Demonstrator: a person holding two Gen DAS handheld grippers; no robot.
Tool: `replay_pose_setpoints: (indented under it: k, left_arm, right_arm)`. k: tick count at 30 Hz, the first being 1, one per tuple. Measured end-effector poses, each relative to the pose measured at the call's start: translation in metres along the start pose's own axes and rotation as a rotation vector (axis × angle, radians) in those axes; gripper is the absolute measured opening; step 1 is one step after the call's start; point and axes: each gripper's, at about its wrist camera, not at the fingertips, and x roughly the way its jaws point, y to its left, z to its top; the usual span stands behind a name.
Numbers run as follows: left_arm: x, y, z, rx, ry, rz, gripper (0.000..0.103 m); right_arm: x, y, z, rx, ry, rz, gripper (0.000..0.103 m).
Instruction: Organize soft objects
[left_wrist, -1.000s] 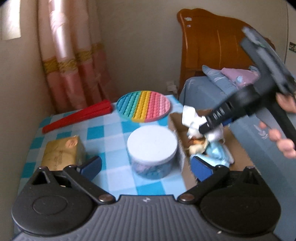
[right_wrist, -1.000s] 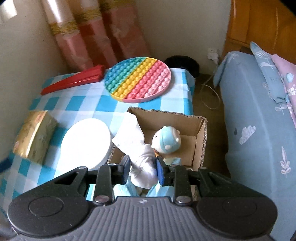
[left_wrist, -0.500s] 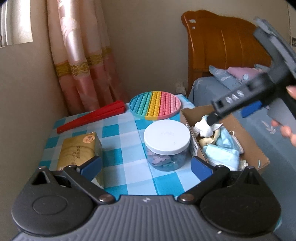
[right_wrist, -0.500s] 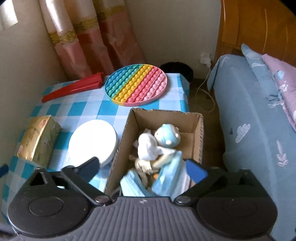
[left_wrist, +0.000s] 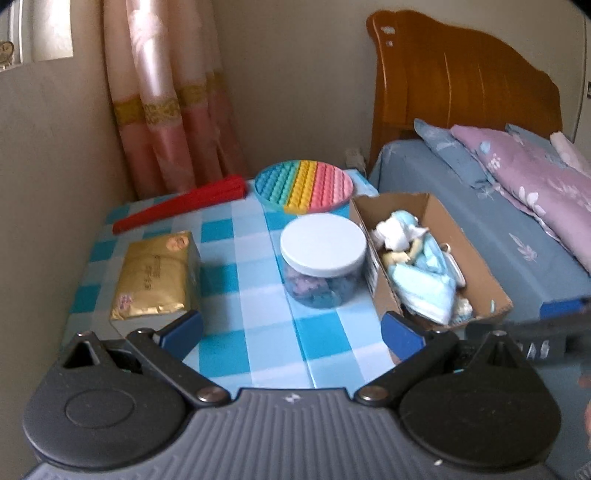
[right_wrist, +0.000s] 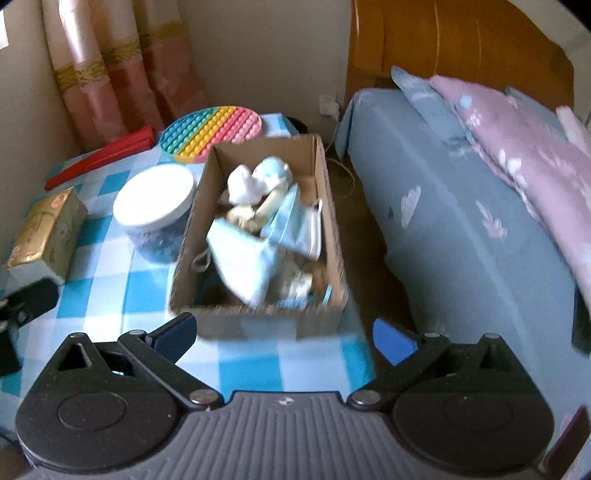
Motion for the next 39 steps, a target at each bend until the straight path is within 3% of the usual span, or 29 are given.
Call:
replay_pose_setpoints:
  k: [14, 39]
  left_arm:
    - [-0.005, -0.008, -0.004, 0.046, 0.069, 0.048, 0.102]
    - [-0.005, -0.009, -0.002, 0.035, 0.070, 0.046, 0.102]
  right_arm:
    - [-0.026, 0.005, -0.013, 0.012, -0.038, -0.031, 0.103]
    - [-0.031, 0.008, -0.014, 0.003, -0.048, -0.022, 0.103]
